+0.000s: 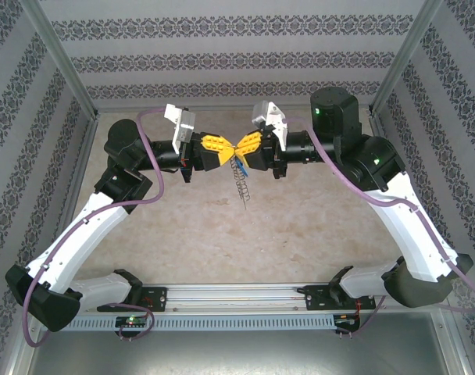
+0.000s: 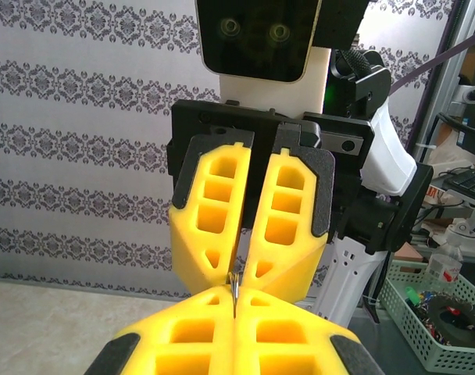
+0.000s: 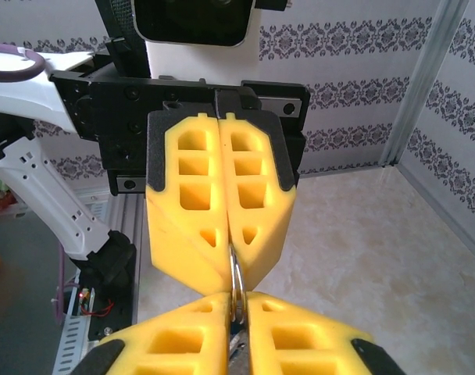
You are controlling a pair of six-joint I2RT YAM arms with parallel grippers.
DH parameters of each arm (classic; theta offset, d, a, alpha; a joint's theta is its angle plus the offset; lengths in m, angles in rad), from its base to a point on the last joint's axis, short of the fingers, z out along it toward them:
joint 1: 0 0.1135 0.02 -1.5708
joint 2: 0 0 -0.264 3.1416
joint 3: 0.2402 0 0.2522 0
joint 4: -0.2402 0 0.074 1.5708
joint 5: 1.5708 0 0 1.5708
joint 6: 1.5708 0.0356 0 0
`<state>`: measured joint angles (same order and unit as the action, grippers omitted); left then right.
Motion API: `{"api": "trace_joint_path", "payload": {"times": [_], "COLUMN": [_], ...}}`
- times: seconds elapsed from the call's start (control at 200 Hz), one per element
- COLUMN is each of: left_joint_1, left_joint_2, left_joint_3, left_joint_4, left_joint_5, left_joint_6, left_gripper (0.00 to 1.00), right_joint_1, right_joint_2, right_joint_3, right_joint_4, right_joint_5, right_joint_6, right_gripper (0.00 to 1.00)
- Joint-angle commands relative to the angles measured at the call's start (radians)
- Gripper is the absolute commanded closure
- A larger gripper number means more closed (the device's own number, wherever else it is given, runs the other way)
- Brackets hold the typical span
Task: Put the keys on the keyring
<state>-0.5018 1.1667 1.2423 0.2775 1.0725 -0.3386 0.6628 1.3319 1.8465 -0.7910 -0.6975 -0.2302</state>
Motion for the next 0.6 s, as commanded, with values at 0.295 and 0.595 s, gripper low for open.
{"api": "trace_joint_path", "payload": {"times": [0.295, 0.595], "left_joint_1": [0.004, 0.003], "left_joint_2": [-0.028, -0.048], "left_joint_3": [0.068, 0.134], "left_joint_4": [-0.189, -0.571], "left_joint_5": [-0.03, -0.175], "left_joint_6": [0.197, 0.507], "left_gripper": [0.85, 0.68], "right_joint_1": [-0.013, 0.047], "right_joint_2": [0.074, 0.28], "right_joint_3": [0.154, 0.489], "right_joint_4": [-0.145, -0.566], "right_joint_5": [0.075, 0.3], "right_joint_6": [-0.047, -0.159], "right_gripper": [1.0, 1.0]}}
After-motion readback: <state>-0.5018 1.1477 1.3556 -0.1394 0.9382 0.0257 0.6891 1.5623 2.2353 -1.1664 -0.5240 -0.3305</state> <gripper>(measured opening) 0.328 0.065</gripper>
